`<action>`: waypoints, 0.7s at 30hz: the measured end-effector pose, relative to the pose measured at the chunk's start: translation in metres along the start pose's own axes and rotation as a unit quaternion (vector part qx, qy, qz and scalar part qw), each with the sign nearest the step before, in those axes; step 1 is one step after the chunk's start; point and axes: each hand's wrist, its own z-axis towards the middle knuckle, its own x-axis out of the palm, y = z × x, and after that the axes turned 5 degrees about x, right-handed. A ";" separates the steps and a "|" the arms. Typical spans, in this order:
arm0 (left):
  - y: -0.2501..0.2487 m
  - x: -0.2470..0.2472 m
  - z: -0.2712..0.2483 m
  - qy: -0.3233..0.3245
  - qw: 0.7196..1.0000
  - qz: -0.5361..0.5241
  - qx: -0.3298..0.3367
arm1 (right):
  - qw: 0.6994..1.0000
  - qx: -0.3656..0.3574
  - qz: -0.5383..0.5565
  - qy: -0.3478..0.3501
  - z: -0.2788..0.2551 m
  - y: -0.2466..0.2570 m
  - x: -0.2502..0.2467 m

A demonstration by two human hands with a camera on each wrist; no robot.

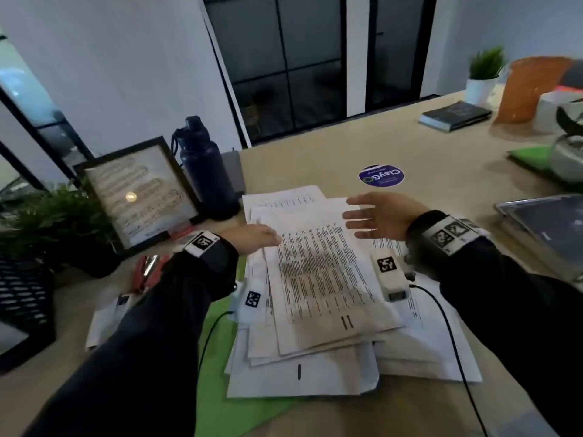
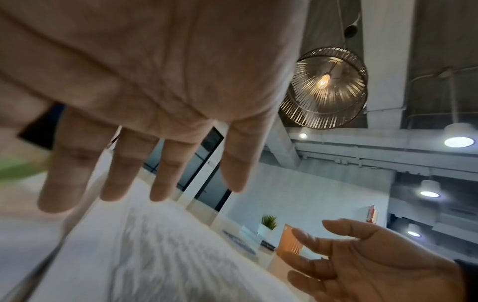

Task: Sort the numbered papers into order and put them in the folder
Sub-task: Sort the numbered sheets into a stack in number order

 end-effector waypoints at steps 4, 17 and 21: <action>0.019 0.037 0.011 -0.016 0.998 -0.007 -0.057 | 0.992 0.014 0.042 -0.121 0.015 -0.036 -0.010; 0.035 0.069 0.020 -0.139 0.956 -0.258 -0.026 | 0.963 -0.036 -0.174 -0.203 0.041 -0.071 -0.026; 0.037 0.071 0.019 -0.093 0.970 -0.223 0.012 | 0.926 -0.031 -0.307 -0.216 0.041 -0.069 -0.032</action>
